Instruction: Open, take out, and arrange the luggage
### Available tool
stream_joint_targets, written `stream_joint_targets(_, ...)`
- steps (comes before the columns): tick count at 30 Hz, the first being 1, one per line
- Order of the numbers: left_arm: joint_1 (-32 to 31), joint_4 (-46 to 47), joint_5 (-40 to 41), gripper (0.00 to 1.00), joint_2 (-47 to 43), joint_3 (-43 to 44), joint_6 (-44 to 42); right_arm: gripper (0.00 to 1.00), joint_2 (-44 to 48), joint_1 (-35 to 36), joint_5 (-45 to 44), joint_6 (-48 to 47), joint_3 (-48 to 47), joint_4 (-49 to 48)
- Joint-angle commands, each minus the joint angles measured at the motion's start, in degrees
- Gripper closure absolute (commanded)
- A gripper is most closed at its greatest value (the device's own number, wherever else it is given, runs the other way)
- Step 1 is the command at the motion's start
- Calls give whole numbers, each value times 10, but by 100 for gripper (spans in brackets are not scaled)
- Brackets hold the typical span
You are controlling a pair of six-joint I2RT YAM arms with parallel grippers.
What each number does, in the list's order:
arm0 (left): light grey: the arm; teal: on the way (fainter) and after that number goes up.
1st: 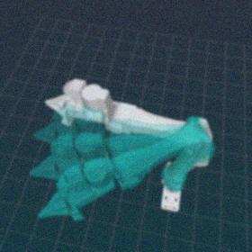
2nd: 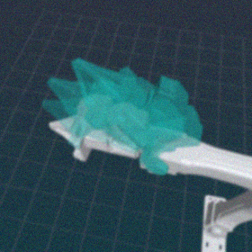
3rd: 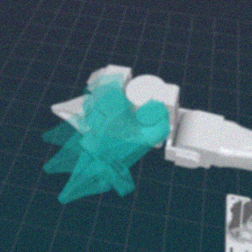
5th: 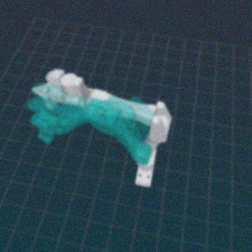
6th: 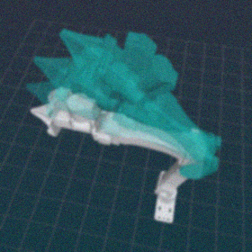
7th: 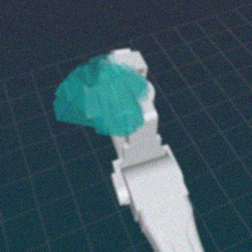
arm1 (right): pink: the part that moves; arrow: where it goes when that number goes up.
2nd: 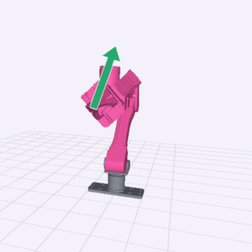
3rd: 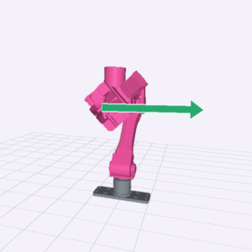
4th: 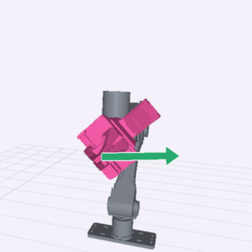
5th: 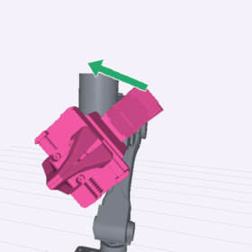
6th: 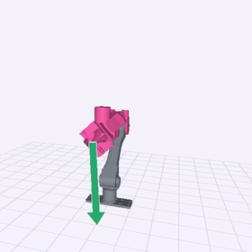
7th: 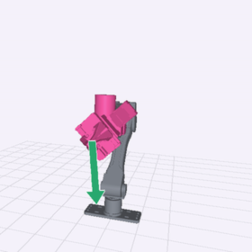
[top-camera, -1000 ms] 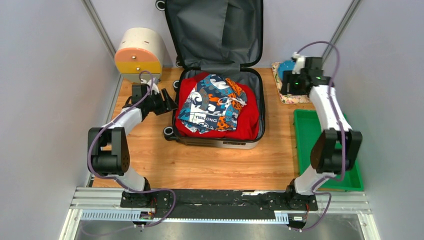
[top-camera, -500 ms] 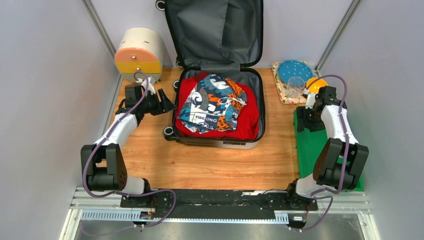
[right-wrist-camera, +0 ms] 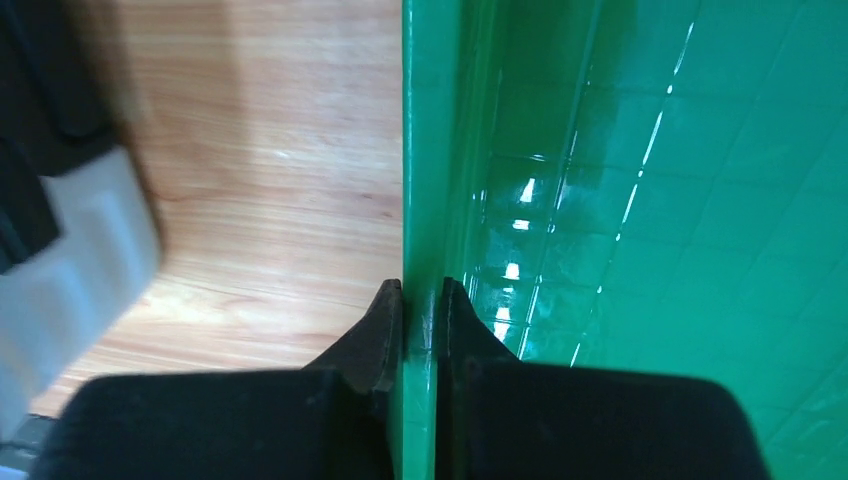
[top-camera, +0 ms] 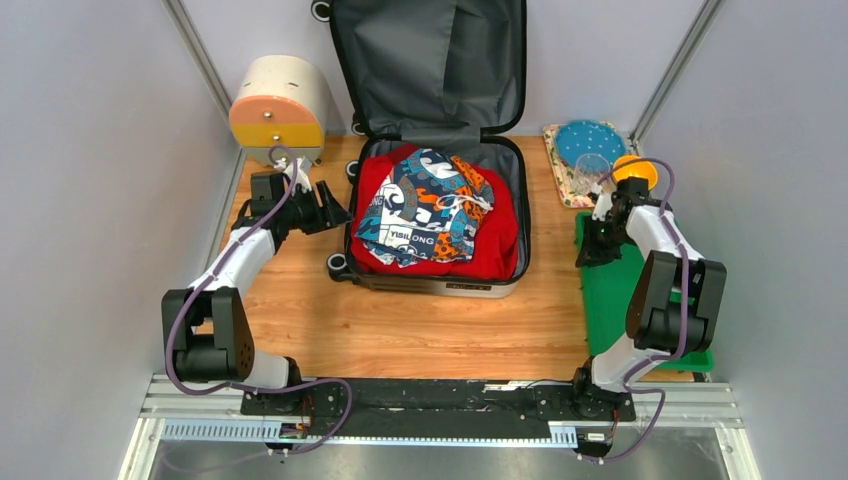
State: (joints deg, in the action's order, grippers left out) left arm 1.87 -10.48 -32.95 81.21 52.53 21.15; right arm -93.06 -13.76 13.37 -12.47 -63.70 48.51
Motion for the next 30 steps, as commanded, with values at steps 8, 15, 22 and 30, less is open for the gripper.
stream_joint_targets(8,0,-32,-13,35,-10,13,-29,93,12,94,142,242,24,-149)
stream_joint_targets(15,0,-50,-53,30,-13,31,-68,73,9,109,148,231,-12,-161)
stream_joint_targets(22,-1,-72,-181,23,-12,85,-183,49,42,108,177,190,-32,-119)
stream_joint_targets(30,-91,-230,-226,23,-28,145,-569,43,115,104,184,160,-38,-84)
